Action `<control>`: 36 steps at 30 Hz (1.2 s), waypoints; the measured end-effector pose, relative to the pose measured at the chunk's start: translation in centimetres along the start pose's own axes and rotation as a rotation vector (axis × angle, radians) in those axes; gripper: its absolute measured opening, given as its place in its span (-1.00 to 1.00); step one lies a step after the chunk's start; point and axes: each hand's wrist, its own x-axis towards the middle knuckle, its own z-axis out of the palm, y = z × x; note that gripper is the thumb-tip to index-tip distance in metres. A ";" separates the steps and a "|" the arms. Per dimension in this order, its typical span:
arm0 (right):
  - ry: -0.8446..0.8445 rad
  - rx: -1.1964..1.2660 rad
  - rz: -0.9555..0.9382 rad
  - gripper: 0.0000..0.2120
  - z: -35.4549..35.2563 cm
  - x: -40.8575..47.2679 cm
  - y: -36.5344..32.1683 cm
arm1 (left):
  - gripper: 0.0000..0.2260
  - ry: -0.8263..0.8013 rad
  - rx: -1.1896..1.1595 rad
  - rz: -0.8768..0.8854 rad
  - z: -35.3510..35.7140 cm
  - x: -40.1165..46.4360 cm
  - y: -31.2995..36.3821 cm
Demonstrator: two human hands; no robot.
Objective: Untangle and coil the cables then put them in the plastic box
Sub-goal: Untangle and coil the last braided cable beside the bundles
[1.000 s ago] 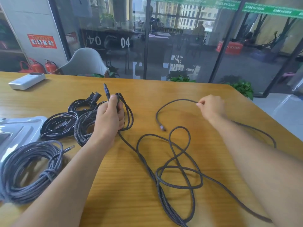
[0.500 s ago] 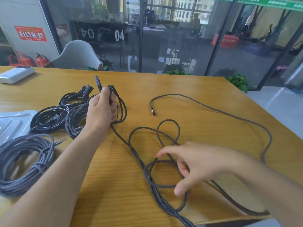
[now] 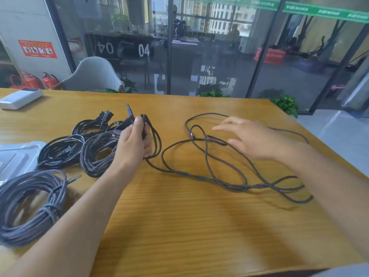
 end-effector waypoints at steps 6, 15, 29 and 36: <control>0.017 0.064 -0.111 -0.72 4.2 -2.4 -7.7 | -0.62 -0.035 0.016 0.014 0.4 -0.2 0.0; 0.486 0.040 0.031 -0.91 10.3 -1.2 -6.9 | -0.63 0.012 0.001 0.016 0.1 -0.3 0.4; 0.315 0.762 0.037 -0.83 6.2 1.7 -5.7 | -0.66 0.049 0.037 0.053 -0.4 -0.1 1.1; 0.119 0.854 -0.190 -0.81 5.3 0.4 -5.4 | -0.67 0.091 0.013 0.031 -0.9 0.2 1.2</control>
